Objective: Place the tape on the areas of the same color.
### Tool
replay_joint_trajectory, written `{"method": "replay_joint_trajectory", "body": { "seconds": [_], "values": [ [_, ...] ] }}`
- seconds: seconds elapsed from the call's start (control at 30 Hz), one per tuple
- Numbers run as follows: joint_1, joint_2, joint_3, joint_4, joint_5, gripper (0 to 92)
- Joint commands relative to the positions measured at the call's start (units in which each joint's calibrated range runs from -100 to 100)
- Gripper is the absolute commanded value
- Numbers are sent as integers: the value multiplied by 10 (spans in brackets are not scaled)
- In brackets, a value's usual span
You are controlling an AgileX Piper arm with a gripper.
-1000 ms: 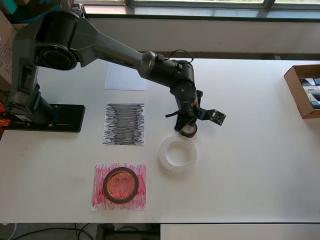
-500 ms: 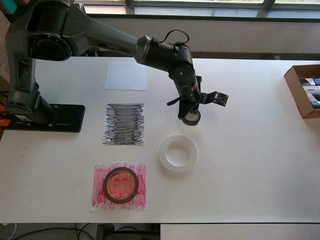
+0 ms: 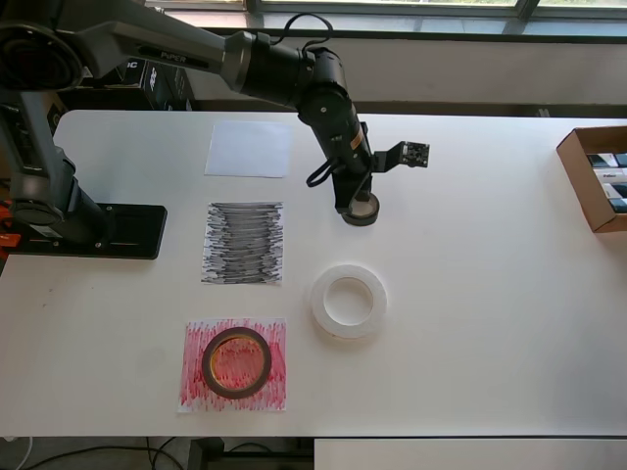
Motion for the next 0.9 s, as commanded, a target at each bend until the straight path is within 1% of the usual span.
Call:
{"method": "replay_joint_trajectory", "body": {
  "seconds": [0.0,0.1,0.4,0.7,0.87],
  "values": [
    [-6,-65,81,3,-25,0],
    [-10,-96,159,-30,-37,0],
    [-19,-201,357,-114,-109,0],
    [-19,-251,469,-176,-180,0],
    [-19,-265,495,-197,-190,0]
  ]
}}
